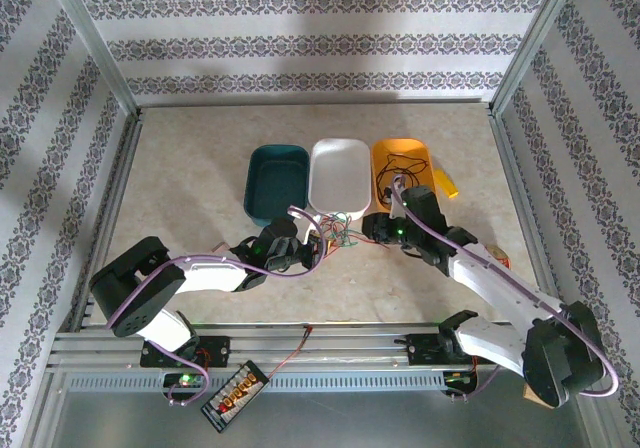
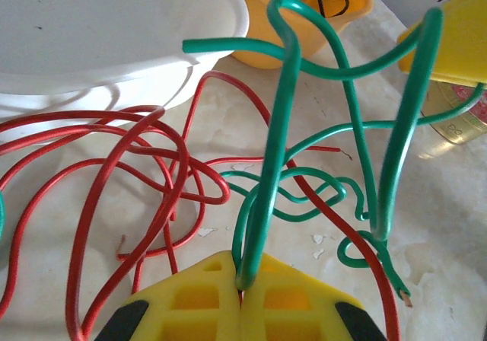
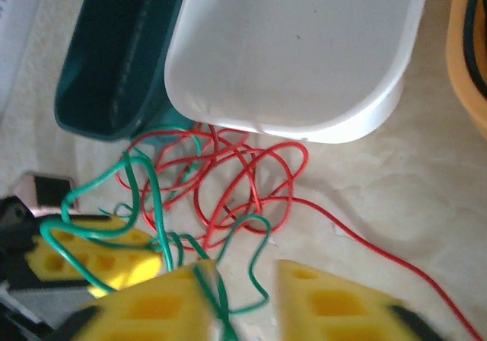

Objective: Untangle the cables

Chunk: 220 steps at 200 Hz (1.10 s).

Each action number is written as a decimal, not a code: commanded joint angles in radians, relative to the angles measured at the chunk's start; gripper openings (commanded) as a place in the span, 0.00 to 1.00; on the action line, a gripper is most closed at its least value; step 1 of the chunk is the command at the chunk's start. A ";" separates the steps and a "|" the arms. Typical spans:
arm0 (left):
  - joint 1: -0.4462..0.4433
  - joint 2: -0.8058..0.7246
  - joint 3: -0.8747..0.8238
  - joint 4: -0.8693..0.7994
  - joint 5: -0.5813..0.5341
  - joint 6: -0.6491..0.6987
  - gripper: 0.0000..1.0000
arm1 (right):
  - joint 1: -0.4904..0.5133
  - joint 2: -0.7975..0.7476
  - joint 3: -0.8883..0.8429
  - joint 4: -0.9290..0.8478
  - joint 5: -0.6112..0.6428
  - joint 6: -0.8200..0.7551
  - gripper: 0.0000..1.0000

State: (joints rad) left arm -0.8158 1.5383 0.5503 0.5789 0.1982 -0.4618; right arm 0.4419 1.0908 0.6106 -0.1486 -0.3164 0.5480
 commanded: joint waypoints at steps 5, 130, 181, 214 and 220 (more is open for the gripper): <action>0.007 -0.007 0.024 0.027 0.035 -0.006 0.00 | 0.009 0.017 -0.011 0.087 0.011 0.020 0.02; 0.018 -0.095 0.072 -0.056 0.053 0.051 0.70 | 0.009 -0.124 0.022 -0.075 0.016 -0.104 0.00; 0.018 0.084 0.222 -0.035 0.173 0.055 0.58 | 0.015 -0.123 0.031 -0.078 0.009 -0.098 0.00; 0.018 0.145 0.266 -0.049 0.186 0.062 0.31 | 0.014 -0.141 0.033 -0.086 0.027 -0.092 0.00; 0.018 0.150 0.267 -0.048 0.174 0.062 0.23 | 0.014 -0.144 0.032 -0.086 0.028 -0.091 0.00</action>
State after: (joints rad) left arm -0.8093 1.6669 0.7891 0.5373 0.3492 -0.4213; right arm 0.4435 0.9737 0.6109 -0.2241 -0.2893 0.4644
